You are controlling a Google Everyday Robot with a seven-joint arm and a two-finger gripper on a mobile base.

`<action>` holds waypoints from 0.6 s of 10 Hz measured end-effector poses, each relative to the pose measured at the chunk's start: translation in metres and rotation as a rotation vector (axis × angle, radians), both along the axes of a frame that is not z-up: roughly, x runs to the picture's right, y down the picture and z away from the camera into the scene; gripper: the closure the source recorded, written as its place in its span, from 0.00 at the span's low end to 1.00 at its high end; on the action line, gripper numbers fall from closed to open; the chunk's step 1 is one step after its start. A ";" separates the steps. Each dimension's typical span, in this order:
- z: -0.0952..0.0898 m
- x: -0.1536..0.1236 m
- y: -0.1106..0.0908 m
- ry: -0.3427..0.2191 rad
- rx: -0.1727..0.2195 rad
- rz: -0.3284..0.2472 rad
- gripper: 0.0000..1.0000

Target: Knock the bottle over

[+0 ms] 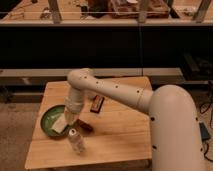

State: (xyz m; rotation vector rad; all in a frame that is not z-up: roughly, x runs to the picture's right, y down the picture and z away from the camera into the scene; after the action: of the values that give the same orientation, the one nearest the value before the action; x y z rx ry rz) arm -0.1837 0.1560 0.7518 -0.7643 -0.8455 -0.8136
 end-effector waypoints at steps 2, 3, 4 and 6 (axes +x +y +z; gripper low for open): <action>-0.001 -0.005 0.006 -0.019 -0.048 -0.045 0.99; -0.003 -0.013 0.009 -0.029 -0.072 -0.077 1.00; -0.007 -0.017 0.015 -0.036 -0.096 -0.117 1.00; -0.014 -0.021 0.023 -0.050 -0.125 -0.169 1.00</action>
State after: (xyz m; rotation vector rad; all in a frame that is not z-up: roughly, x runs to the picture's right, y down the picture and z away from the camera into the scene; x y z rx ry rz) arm -0.2044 0.1793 0.7380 -0.9382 -0.8910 -0.9388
